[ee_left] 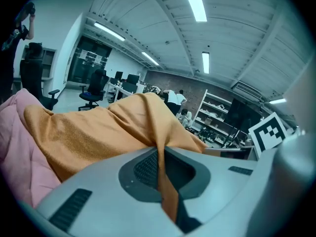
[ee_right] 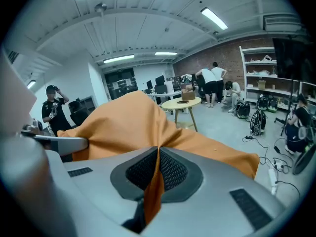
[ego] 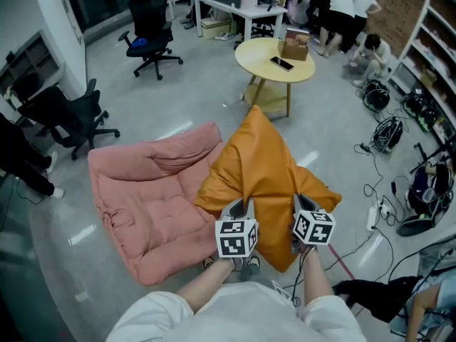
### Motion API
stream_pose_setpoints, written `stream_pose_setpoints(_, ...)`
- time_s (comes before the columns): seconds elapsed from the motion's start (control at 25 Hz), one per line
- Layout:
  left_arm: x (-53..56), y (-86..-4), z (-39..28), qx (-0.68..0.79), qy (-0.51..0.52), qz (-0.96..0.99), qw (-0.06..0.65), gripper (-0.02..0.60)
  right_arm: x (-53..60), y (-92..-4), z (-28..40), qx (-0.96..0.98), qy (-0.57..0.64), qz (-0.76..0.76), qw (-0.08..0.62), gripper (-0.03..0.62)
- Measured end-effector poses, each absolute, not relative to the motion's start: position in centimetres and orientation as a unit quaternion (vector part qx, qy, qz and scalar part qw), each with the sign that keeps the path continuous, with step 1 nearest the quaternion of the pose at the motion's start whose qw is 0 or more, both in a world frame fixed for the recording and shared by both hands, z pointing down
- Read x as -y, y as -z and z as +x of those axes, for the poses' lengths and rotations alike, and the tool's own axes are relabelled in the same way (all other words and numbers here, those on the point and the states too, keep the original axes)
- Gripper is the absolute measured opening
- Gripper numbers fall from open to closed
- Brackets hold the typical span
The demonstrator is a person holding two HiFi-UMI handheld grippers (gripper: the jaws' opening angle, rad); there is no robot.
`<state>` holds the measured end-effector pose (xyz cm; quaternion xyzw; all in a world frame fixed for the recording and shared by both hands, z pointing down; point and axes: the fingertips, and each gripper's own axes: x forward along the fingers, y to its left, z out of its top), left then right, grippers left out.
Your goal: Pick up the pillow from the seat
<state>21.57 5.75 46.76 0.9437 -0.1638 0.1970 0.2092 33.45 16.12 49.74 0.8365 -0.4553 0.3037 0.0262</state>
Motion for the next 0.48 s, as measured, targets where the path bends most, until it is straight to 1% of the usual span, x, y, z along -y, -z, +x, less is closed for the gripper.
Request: stream_pose_setpoints(0.48,-6.3,-47.4,23.0,0.167,-0.206,0.942,0.203,0.014,-16.7,-50.5,34.9,0.455,-0.308,0.835,0.021,0.032)
